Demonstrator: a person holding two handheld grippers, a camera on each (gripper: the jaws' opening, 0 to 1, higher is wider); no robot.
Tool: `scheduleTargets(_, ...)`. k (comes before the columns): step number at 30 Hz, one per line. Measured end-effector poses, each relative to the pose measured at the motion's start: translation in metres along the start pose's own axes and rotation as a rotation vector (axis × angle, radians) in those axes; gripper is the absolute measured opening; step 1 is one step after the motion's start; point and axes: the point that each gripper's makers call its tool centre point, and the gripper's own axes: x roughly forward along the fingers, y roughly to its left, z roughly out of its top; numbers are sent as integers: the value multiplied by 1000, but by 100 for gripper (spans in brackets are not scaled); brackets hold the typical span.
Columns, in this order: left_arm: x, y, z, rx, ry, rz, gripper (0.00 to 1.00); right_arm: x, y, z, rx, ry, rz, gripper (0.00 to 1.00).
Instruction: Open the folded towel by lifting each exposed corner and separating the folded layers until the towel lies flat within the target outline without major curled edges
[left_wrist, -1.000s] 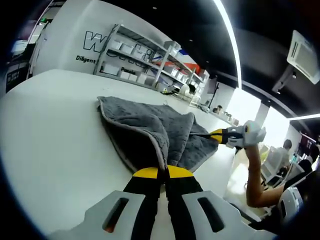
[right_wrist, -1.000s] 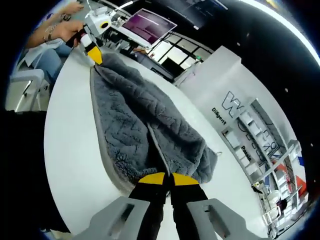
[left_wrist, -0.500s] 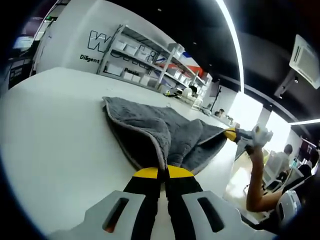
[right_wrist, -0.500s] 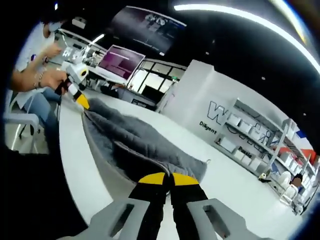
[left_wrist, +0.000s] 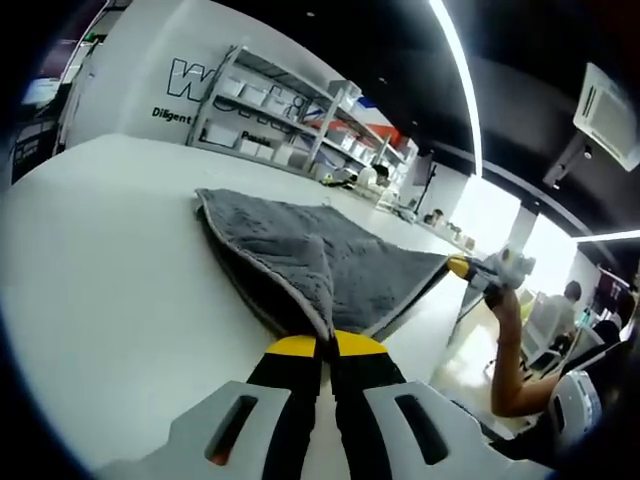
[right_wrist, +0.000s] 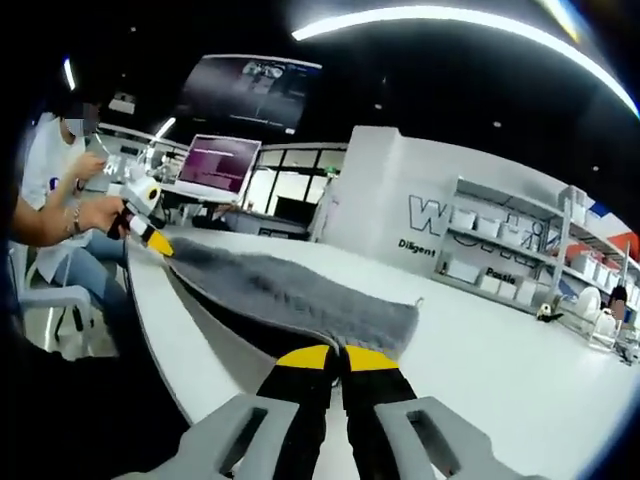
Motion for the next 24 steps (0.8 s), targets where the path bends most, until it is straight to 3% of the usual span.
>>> scheduleTargets(7,-1,-12,-17,3,54,-33,3,-8,-1,-19,21,41,-3,0)
scheduleTargets(16,-4,-1,-11,-50,48,-42,3,-11,5,-46,3,130,38,1)
scheduleTargets(21,-5,0,-11,-79,42,-50,3,-15,5,-46,1,139,43,1)
scheduleTargets(24,-5,-1,-9,-55,36,-38,4,-15,6,-46,0,149,46,2)
